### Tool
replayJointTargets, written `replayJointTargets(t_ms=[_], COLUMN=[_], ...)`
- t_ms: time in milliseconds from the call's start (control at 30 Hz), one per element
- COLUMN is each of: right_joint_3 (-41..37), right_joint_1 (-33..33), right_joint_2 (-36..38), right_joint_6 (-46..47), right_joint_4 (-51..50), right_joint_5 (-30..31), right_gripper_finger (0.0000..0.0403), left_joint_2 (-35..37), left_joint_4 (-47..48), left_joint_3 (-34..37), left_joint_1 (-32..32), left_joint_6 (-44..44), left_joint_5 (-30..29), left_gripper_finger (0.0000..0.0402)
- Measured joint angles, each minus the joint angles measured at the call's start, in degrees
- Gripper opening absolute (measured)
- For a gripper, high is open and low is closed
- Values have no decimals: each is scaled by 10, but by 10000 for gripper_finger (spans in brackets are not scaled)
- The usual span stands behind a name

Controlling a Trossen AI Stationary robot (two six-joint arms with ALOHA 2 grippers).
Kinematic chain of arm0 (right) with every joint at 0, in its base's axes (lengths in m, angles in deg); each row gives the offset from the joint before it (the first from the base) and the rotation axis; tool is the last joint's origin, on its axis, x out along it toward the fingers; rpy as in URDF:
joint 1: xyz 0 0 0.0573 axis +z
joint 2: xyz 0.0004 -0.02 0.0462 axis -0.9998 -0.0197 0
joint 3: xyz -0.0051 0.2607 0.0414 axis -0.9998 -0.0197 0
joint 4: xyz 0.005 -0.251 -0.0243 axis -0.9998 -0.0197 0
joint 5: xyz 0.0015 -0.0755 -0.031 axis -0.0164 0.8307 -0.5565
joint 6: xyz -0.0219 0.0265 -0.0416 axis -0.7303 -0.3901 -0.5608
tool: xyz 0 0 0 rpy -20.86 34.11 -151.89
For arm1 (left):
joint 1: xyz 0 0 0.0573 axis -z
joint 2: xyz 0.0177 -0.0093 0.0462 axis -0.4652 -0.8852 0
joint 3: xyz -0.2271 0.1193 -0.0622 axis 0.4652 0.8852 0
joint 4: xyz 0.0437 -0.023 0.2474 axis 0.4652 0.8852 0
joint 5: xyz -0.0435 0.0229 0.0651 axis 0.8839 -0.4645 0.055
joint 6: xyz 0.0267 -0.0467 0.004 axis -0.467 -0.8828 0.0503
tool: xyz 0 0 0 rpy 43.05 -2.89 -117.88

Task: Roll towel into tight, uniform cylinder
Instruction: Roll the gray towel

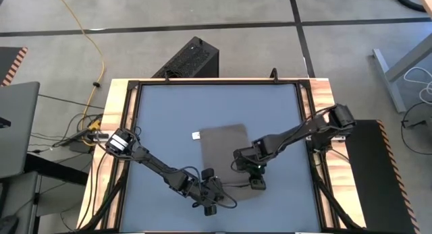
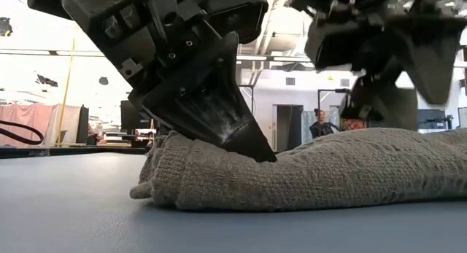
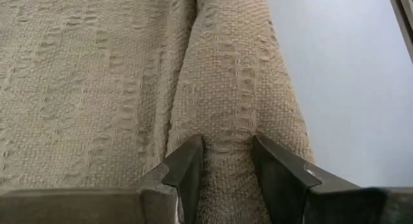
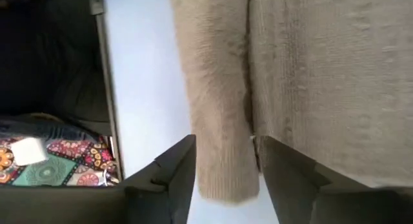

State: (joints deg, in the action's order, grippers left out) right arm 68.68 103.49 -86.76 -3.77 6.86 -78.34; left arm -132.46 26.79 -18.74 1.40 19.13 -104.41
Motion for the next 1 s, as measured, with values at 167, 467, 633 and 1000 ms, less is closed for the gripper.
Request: replayJointTargets(t_ms=[167, 467, 633, 1000], right_joint_3=[0, 0, 0, 10], right_joint_1=[-7, 184, 305, 369], right_joint_2=[71, 138, 71, -70], right_joint_6=[-11, -7, 11, 85], right_joint_4=[-29, 3, 43, 52], right_joint_5=[18, 329, 531, 693], right_gripper_finger=[216, 209, 208, 208], left_joint_2=[0, 0, 0, 0], left_joint_4=[0, 7, 6, 7], left_joint_3=[0, 0, 0, 0], left_joint_1=[-2, -16, -27, -29], left_joint_6=[-3, -14, -28, -51], left_joint_5=[9, 33, 57, 66], left_gripper_finger=[127, 127, 127, 127])
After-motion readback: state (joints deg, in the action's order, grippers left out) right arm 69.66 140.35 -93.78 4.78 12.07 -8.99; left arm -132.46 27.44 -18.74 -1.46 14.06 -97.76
